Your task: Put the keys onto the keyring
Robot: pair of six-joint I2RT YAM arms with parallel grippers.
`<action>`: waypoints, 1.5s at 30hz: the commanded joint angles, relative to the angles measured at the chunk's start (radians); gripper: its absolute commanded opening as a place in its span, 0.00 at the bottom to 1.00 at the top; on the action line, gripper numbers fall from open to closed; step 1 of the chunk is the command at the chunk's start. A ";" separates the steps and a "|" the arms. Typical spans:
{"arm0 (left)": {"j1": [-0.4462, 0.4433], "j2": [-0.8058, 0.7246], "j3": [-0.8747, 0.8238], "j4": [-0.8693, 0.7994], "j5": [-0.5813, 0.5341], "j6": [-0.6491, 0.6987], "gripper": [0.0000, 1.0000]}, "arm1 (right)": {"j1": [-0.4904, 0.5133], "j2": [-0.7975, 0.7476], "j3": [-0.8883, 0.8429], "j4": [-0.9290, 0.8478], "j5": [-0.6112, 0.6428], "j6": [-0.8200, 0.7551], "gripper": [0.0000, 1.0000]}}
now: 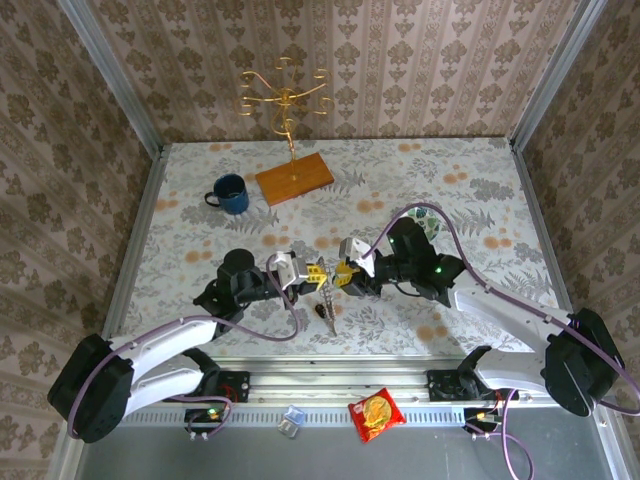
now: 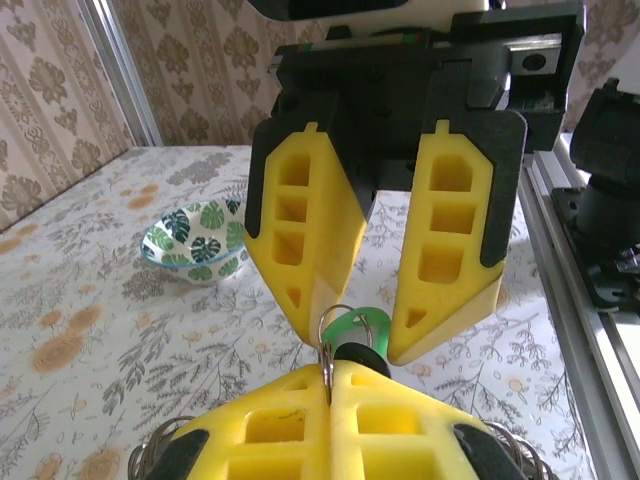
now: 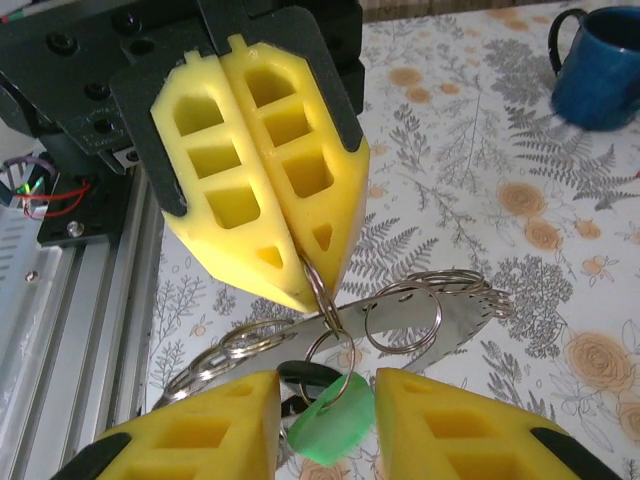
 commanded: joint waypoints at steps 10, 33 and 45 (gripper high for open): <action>-0.002 0.005 -0.022 0.143 0.023 -0.079 0.00 | -0.009 0.004 0.013 0.075 -0.070 0.028 0.31; 0.006 0.014 -0.019 0.161 0.085 -0.110 0.00 | -0.023 0.040 0.039 0.139 -0.086 0.039 0.28; 0.018 0.027 -0.023 0.169 0.070 -0.129 0.04 | -0.024 0.064 0.081 0.053 -0.121 -0.010 0.00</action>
